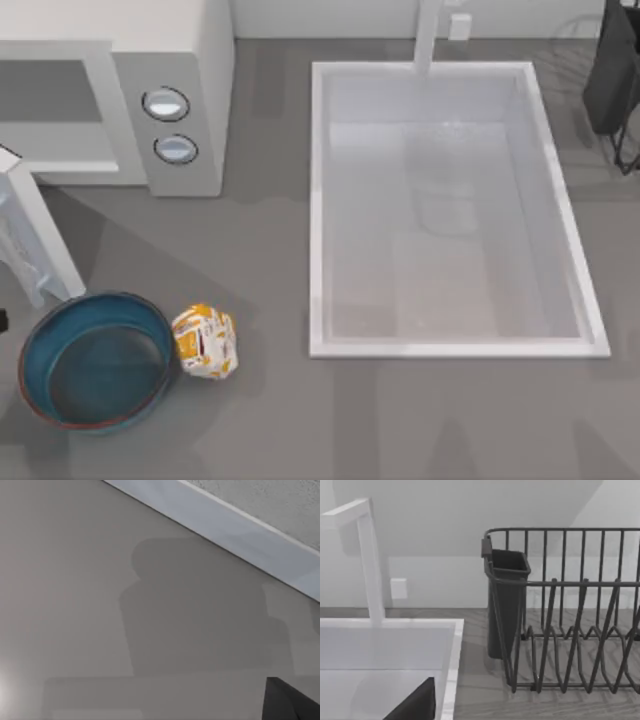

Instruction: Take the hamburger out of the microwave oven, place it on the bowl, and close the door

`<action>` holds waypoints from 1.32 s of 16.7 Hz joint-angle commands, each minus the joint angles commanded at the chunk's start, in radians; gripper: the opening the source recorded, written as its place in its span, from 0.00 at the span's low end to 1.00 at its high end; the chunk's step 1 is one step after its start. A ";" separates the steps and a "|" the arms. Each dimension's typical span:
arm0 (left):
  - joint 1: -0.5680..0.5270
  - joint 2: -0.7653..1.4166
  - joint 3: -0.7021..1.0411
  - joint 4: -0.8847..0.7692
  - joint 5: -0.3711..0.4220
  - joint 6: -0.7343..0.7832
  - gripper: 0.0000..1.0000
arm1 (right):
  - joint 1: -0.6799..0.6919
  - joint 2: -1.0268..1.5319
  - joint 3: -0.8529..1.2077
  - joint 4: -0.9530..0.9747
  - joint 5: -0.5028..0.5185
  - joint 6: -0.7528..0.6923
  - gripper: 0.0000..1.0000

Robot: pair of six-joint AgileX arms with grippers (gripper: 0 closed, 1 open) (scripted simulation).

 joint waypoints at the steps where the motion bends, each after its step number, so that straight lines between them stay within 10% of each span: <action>1: -0.059 -0.022 -0.013 0.002 -0.036 -0.041 0.00 | 0.000 0.000 0.000 0.000 0.000 0.000 1.00; 12: -0.231 -0.082 -0.046 0.019 -0.161 -0.185 0.00 | 0.000 0.000 0.000 0.000 0.000 0.000 1.00; 22: -0.267 0.382 0.221 0.203 -0.182 -0.205 0.00 | 0.000 0.000 0.000 0.000 0.000 0.000 1.00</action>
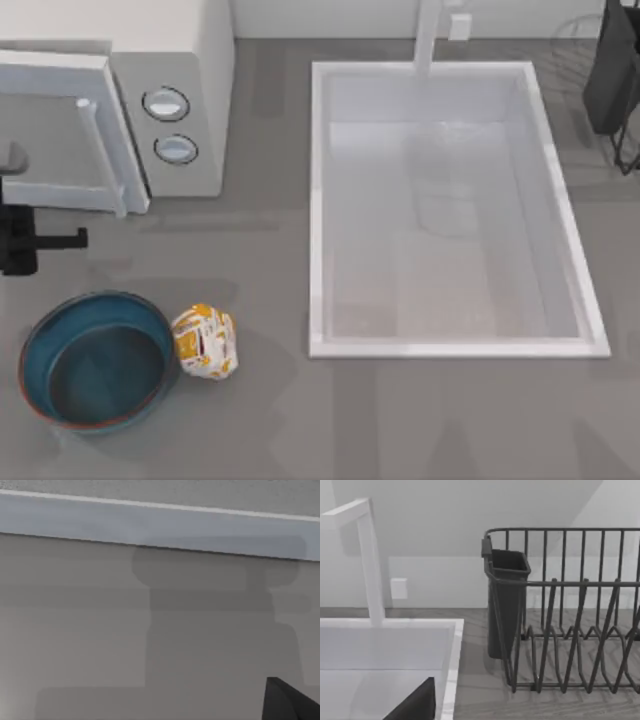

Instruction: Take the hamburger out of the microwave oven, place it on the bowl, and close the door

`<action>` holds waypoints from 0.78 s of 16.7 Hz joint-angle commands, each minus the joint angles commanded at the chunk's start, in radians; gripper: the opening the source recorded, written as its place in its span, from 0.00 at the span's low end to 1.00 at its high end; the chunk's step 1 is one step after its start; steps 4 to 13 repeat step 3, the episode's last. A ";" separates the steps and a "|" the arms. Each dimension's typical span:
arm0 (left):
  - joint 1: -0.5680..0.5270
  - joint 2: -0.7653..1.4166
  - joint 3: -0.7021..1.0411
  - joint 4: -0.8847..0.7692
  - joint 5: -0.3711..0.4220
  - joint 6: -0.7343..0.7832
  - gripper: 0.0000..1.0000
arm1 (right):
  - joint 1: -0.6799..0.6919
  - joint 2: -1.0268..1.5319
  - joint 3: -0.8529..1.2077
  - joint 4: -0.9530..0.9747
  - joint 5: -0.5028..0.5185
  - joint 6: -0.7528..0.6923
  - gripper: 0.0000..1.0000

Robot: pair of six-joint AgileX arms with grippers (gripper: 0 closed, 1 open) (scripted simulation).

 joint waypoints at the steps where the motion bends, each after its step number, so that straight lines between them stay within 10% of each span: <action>1: -0.002 0.019 0.014 0.010 -0.001 -0.001 0.00 | 0.000 0.000 0.000 0.000 0.000 0.000 1.00; 13: -0.003 0.027 0.022 0.015 -0.002 -0.002 0.00 | 0.000 0.000 0.000 0.000 0.000 0.000 1.00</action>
